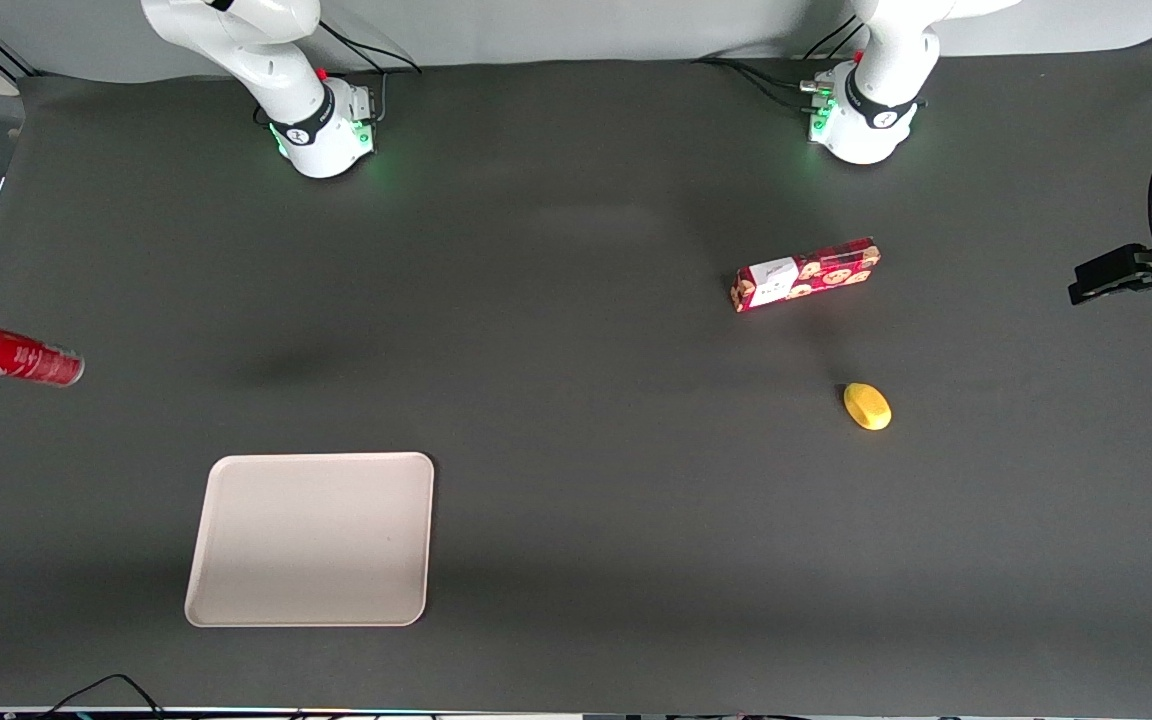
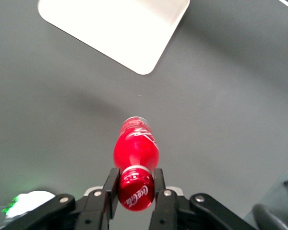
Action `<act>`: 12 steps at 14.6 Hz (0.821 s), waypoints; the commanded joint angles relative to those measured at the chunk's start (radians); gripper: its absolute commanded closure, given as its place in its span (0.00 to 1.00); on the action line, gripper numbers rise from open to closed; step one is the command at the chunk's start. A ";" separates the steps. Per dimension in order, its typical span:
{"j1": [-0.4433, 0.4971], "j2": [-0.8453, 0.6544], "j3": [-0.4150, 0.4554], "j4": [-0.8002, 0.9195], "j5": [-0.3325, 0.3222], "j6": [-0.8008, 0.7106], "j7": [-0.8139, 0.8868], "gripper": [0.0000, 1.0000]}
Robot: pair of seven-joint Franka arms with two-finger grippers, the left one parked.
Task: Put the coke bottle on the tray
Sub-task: 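Lift the bottle and carry it over the white tray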
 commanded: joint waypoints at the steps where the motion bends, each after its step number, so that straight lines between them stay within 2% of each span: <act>1: 0.009 -0.010 0.099 0.075 -0.054 -0.070 0.184 1.00; 5: 0.008 0.062 0.169 0.087 -0.054 0.017 0.334 1.00; 12: 0.020 0.312 0.165 0.072 -0.054 0.287 0.500 1.00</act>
